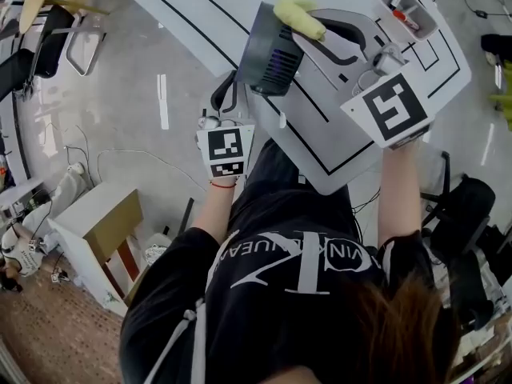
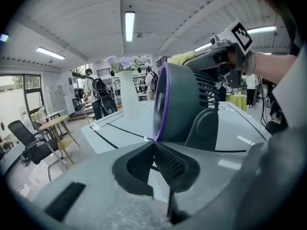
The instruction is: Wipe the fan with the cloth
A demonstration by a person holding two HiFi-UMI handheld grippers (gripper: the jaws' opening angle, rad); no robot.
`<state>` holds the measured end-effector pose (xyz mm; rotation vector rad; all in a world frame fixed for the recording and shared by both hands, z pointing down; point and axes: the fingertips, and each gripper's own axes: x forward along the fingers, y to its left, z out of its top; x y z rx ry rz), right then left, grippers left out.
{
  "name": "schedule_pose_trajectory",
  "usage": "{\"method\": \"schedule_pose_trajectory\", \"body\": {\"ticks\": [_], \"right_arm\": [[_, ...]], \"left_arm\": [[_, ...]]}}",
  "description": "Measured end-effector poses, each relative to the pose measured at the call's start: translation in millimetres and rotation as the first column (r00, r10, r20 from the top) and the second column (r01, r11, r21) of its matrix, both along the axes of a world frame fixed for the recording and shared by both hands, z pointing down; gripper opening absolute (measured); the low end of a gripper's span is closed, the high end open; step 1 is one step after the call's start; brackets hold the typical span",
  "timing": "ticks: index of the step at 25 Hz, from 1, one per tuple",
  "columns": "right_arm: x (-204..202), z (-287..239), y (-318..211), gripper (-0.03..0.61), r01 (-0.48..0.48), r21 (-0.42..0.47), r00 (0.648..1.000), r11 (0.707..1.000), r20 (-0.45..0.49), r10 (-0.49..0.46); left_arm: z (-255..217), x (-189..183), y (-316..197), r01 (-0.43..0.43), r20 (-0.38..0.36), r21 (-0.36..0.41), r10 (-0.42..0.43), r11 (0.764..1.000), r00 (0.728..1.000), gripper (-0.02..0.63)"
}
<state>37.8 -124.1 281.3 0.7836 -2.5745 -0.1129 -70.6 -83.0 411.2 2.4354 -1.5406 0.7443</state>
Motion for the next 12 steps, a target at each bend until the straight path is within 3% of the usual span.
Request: {"method": "schedule_pose_trajectory", "body": {"ticks": [5, 12], "right_arm": [[-8, -2, 21, 0.083, 0.008, 0.003, 1.0, 1.0, -0.013, -0.008], [-30, 12, 66, 0.083, 0.103, 0.004, 0.993, 0.995, -0.062, -0.102]], "left_arm": [[-2, -4, 3, 0.016, -0.009, 0.006, -0.016, 1.0, 1.0, 0.011], [-10, -9, 25, 0.095, -0.03, 0.015, -0.095, 0.995, 0.995, 0.011]]}}
